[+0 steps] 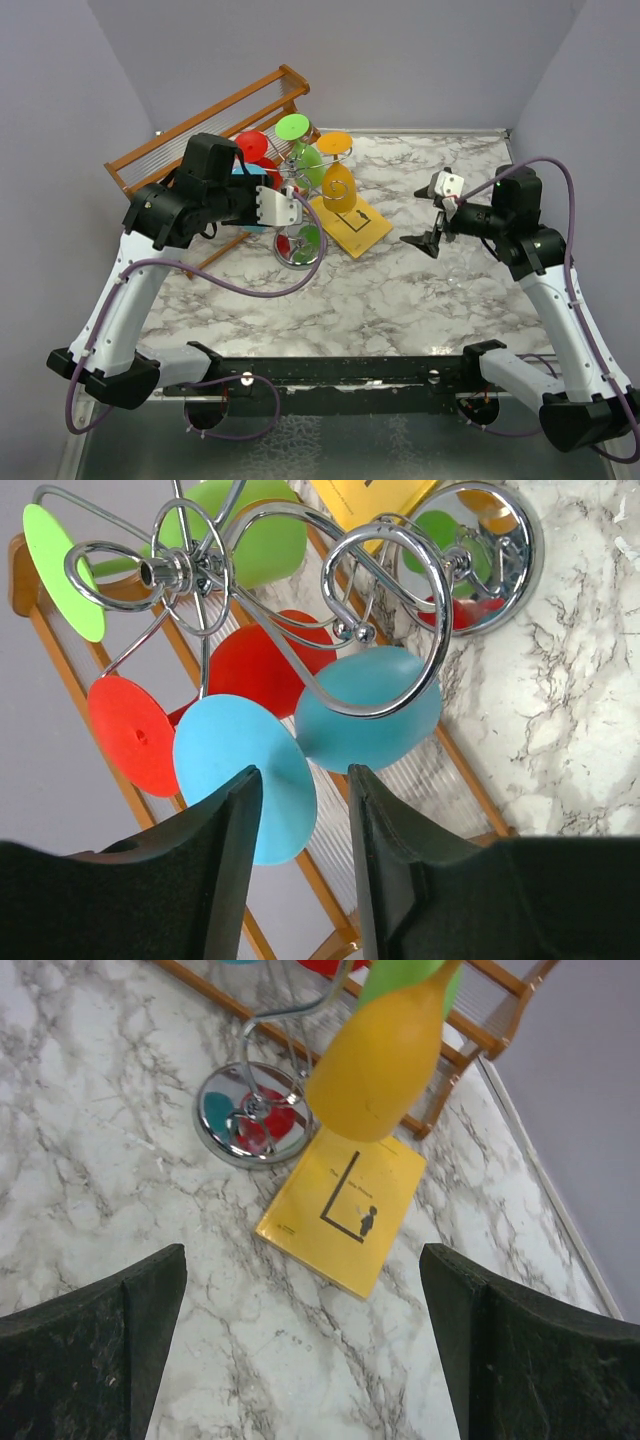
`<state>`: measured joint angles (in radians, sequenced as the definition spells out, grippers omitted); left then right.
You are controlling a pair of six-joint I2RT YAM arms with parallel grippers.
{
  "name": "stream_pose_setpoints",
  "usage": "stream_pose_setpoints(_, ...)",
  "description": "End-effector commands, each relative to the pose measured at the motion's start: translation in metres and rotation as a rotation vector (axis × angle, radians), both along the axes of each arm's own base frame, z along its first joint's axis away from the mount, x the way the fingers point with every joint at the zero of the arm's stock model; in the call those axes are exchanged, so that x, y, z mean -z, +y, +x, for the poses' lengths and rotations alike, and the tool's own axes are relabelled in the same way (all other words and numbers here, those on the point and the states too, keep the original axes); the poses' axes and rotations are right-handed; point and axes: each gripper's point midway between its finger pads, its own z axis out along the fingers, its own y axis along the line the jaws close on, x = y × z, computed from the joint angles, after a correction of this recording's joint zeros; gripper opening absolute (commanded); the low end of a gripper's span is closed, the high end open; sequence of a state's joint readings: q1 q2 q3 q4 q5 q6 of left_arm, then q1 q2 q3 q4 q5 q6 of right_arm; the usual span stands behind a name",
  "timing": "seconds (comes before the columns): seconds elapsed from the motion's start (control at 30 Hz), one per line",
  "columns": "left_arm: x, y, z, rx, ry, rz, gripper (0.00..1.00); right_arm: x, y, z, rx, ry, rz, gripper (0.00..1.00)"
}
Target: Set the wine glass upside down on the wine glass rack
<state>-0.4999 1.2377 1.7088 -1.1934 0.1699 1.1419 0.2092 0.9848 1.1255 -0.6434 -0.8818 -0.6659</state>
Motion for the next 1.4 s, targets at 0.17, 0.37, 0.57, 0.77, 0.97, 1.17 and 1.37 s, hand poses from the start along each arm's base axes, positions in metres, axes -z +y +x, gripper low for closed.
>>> stream_pose_setpoints(0.17, -0.031, -0.004, -0.010, 0.003, -0.031, -0.063, 0.70, 0.003, -0.057, 0.033, 0.454, 0.066, -0.078, 1.00)
stream_pose_setpoints(0.37, -0.080, -0.002, 0.008, -0.153, -0.151, -0.237, 0.81, 0.008, -0.088, 0.046, 0.689, 0.127, -0.091, 1.00)
stream_pose_setpoints(0.57, -0.126, 0.005, 0.030, -0.346, -0.278, -0.462, 0.99, 0.005, -0.145, 0.061, 0.980, 0.127, -0.074, 1.00)
stream_pose_setpoints(0.77, -0.139, 0.002, 0.031, -0.337, -0.301, -0.515, 0.99, 0.011, -0.185, 0.058, 1.127, 0.212, -0.054, 0.95)
stream_pose_setpoints(0.97, -0.145, 0.007, 0.039, -0.386, -0.338, -0.529, 0.99, 0.030, -0.213, 0.048, 1.213, 0.290, -0.076, 0.82)
stream_pose_setpoints(1.17, -0.146, 0.005, 0.042, -0.391, -0.339, -0.536, 0.99, 0.049, -0.218, 0.041, 1.223, 0.343, -0.099, 0.59)
stream_pose_setpoints(1.37, -0.146, 0.003, 0.042, -0.383, -0.330, -0.541, 0.99, 0.069, -0.215, 0.047, 1.192, 0.411, -0.125, 0.38)
